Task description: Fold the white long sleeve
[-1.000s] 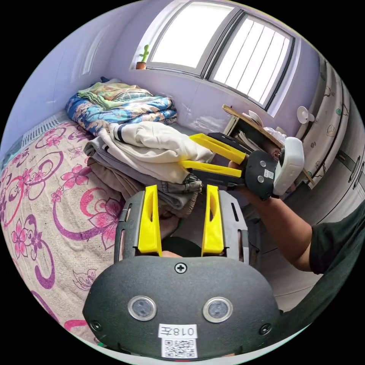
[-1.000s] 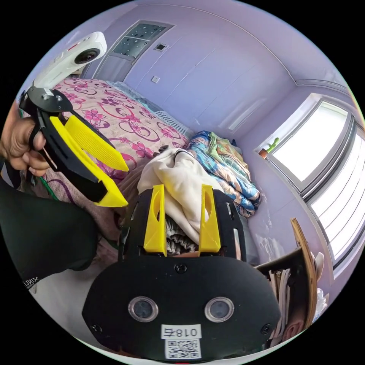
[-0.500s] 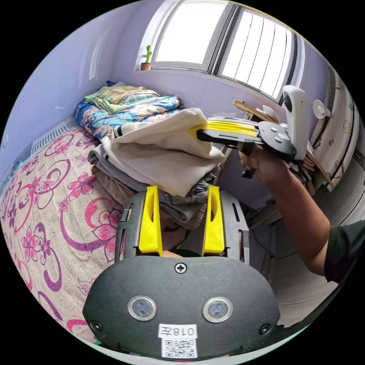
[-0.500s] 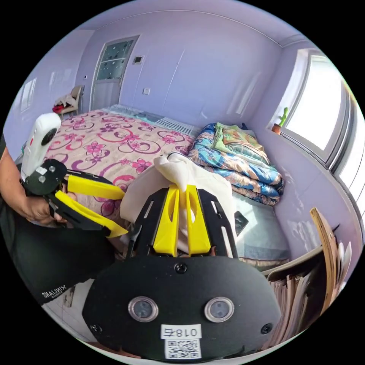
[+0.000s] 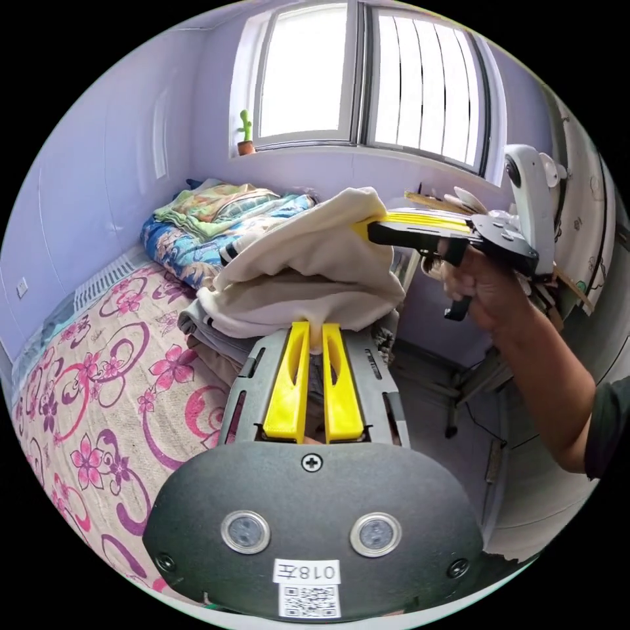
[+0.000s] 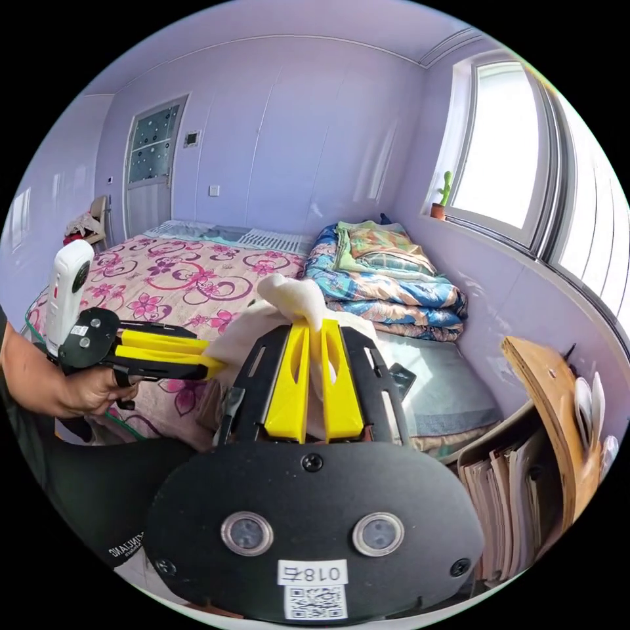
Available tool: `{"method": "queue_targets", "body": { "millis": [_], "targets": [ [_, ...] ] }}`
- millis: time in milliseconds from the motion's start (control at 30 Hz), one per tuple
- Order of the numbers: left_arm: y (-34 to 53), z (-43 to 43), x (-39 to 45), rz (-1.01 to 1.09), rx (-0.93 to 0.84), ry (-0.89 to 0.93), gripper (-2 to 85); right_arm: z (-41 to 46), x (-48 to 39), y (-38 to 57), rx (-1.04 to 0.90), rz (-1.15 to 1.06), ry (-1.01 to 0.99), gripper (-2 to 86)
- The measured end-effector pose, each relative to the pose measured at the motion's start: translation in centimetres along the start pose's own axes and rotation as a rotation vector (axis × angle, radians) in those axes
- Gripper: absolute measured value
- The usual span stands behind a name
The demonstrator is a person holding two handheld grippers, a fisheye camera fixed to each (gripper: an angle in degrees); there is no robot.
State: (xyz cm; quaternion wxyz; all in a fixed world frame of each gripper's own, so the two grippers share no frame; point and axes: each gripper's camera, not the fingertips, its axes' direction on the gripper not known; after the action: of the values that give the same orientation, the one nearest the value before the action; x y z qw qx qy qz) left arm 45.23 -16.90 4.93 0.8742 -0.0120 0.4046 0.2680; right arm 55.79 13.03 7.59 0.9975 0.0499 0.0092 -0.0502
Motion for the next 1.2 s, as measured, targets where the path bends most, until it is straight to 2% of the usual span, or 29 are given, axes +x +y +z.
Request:
{"method": "queue_targets", "body": {
  "millis": [167, 233, 367, 467, 600, 633, 733, 867, 933, 1000, 1033, 1100, 1167, 1200],
  "targets": [
    [0.4, -4.8, -6.7, -0.125, 0.178, 0.06, 1.2, -1.5, 1.0, -5.9, 0.072, 0.026, -0.019, 0.9],
    [1.7, -9.2, -11.0, -0.179, 0.279, 0.072, 1.1, -2.5, 0.6, -8.8, 0.115, 0.009, -0.053, 0.7],
    [6.0, -16.8, -18.8, -0.244, 0.376, 0.015, 1.3, -3.2, -2.2, -15.8, 0.17, -0.031, -0.212, 0.4],
    [10.5, -22.7, -26.9, -0.309, 0.392, -0.11, 1.6, -0.1, -5.3, -20.8, 0.172, 0.0, -0.393, 0.4],
    [14.2, -30.1, -39.6, -0.319, 0.353, -0.362, 2.3, 7.8, -11.9, -28.0, 0.185, 0.098, -0.589, 0.5],
    [14.7, -32.3, -42.6, -0.309, 0.345, -0.445, 2.4, 9.0, -12.9, -29.0, 0.188, 0.119, -0.608, 0.5],
    [16.7, -37.0, -49.4, -0.285, 0.306, -0.528, 2.7, 14.3, -16.9, -32.5, 0.213, 0.244, -0.627, 0.7],
    [23.2, -36.8, -55.2, -0.286, 0.171, -0.554, 3.1, 22.6, -21.2, -31.3, 0.141, 0.414, -0.619, 1.5],
    [30.5, -32.3, -59.9, -0.39, 0.031, -0.495, 3.5, 27.1, -22.8, -28.4, 0.049, 0.509, -0.634, 2.0],
    [36.6, -27.3, -63.3, -0.493, -0.085, -0.441, 4.0, 33.8, -25.0, -23.7, -0.133, 0.626, -0.607, 2.9],
    [40.4, -24.0, -64.9, -0.564, -0.152, -0.399, 4.4, 35.3, -25.8, -22.5, -0.182, 0.629, -0.577, 3.1],
    [44.9, -20.1, -65.9, -0.65, -0.25, -0.354, 5.4, 40.1, -28.8, -18.1, -0.421, 0.599, -0.523, 3.9],
    [47.9, -19.3, -65.4, -0.67, -0.22, -0.358, 6.6, 40.4, -30.0, -15.9, -0.464, 0.548, -0.495, 4.1],
    [49.4, -20.3, -65.2, -0.696, -0.149, -0.331, 8.2, 39.8, -30.4, -15.3, -0.469, 0.49, -0.476, 4.7]
  ]
}}
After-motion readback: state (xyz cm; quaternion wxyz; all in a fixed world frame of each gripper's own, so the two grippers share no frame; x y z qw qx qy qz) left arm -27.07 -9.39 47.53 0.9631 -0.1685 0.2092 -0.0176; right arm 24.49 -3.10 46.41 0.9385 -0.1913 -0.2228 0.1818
